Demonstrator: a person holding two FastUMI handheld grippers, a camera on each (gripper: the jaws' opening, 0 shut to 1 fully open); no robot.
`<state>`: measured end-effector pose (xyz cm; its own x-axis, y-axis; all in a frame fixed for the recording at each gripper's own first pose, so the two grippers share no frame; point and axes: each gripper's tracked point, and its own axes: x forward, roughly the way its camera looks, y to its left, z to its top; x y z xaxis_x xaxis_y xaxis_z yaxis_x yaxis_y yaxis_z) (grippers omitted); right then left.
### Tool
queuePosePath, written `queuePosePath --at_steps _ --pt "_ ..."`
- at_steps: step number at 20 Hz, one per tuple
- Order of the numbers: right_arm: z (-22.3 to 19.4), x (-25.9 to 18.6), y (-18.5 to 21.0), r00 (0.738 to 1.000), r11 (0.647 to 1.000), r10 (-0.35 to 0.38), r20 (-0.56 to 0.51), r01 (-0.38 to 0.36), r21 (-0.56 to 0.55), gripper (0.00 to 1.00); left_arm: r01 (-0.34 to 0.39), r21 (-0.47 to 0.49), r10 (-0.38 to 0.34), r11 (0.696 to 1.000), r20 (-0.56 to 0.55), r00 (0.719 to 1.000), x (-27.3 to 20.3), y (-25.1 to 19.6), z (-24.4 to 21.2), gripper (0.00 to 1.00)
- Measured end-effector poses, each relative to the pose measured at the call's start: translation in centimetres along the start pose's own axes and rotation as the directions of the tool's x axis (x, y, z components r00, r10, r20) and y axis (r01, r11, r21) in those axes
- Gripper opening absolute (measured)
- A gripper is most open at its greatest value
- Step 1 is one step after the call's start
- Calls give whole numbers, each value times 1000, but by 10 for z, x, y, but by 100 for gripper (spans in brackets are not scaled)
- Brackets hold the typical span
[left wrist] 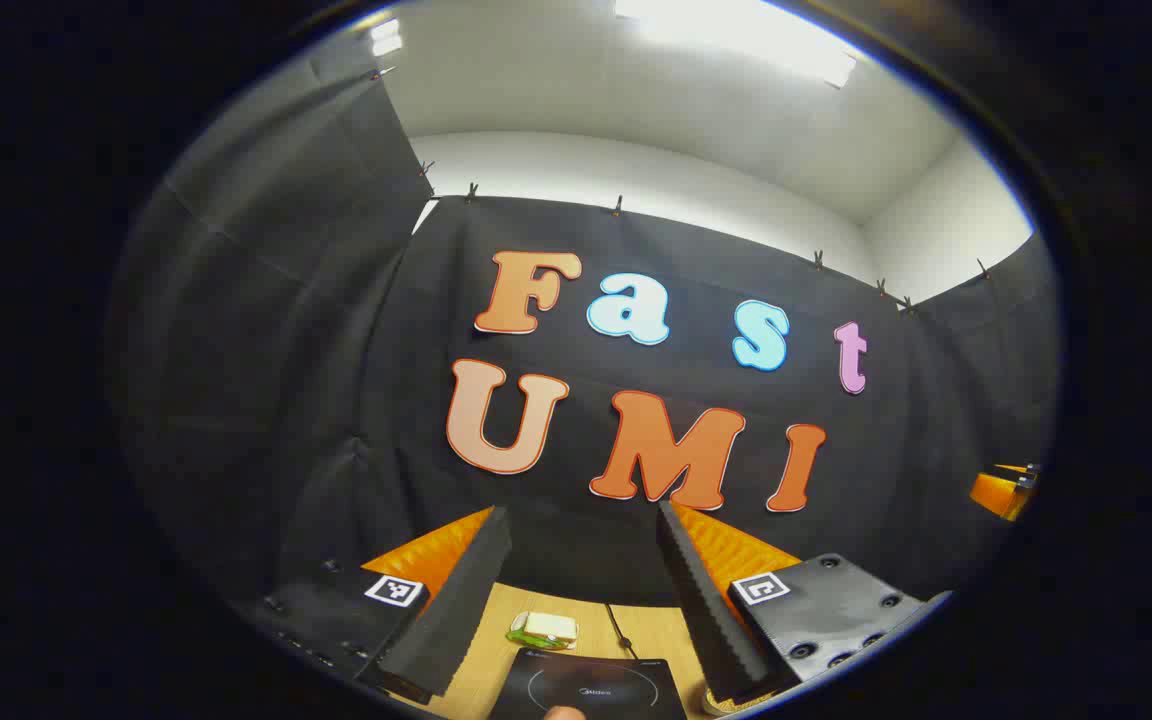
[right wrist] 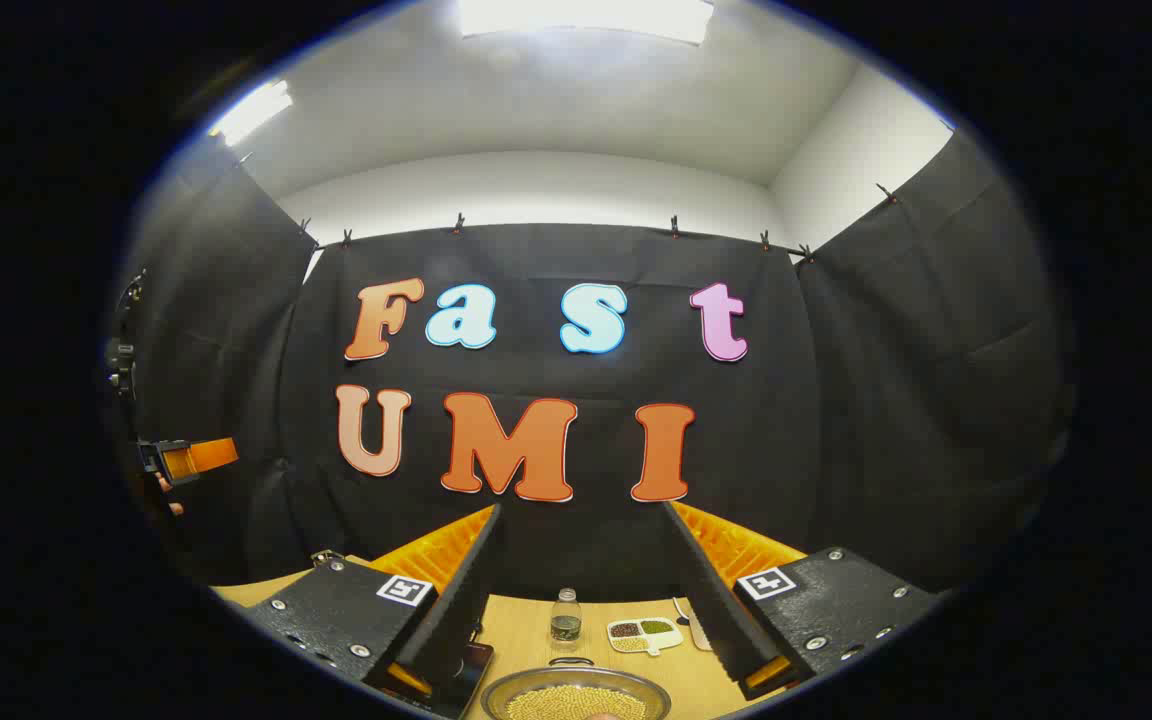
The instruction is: First push the handle of the pot to place it horizontally, then grasp the pot with both hands and set it on the induction cooktop.
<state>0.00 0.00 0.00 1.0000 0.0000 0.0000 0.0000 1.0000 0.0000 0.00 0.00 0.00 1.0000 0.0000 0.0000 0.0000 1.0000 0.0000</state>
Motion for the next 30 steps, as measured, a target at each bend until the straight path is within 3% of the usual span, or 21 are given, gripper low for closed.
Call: queuePosePath --at_steps 6,14,15,16,21,22,27,28,29,30 --pt "-2 2 -11 1000 1000 -28 -10 28 -4 95 8 53 -7 999 -12 1000 0 -11 7 96" --pt "-4 2 -25 998 999 -51 -29 51 5 95 40 51 -41 998 11 999 -9 -27 16 97" --pt "-5 2 -27 998 999 -53 -30 54 9 100 39 52 -40 998 11 999 -10 -28 16 97" --pt "-6 2 -30 998 998 -56 -30 57 13 95 37 52 -38 998 11 999 -9 -28 17 97" --pt "-10 2 -34 998 998 -55 -35 56 25 95 40 45 -40 998 2 999 -10 -30 13 97" --pt "-10 1 -34 998 998 -55 -35 56 19 83 38 45 -38 998 2 999 -9 -30 14 97" --pt "-10 -4 -23 1000 1000 -16 -27 16 -1 59 55 39 -54 998 -10 998 -11 -34 10 97" --pt "-11 -4 -21 1000 1000 -8 -28 8 -4 51 56 38 -55 998 -14 998 -10 -35 9 96" --pt "-14 -5 -19 999 1000 -1 -32 0 -10 51 53 40 -52 998 -16 998 -10 -34 8 96" --pt "-17 -6 -16 999 1000 8 -39 -8 -18 39 47 42 -47 998 -18 999 -10 -32 6 97"
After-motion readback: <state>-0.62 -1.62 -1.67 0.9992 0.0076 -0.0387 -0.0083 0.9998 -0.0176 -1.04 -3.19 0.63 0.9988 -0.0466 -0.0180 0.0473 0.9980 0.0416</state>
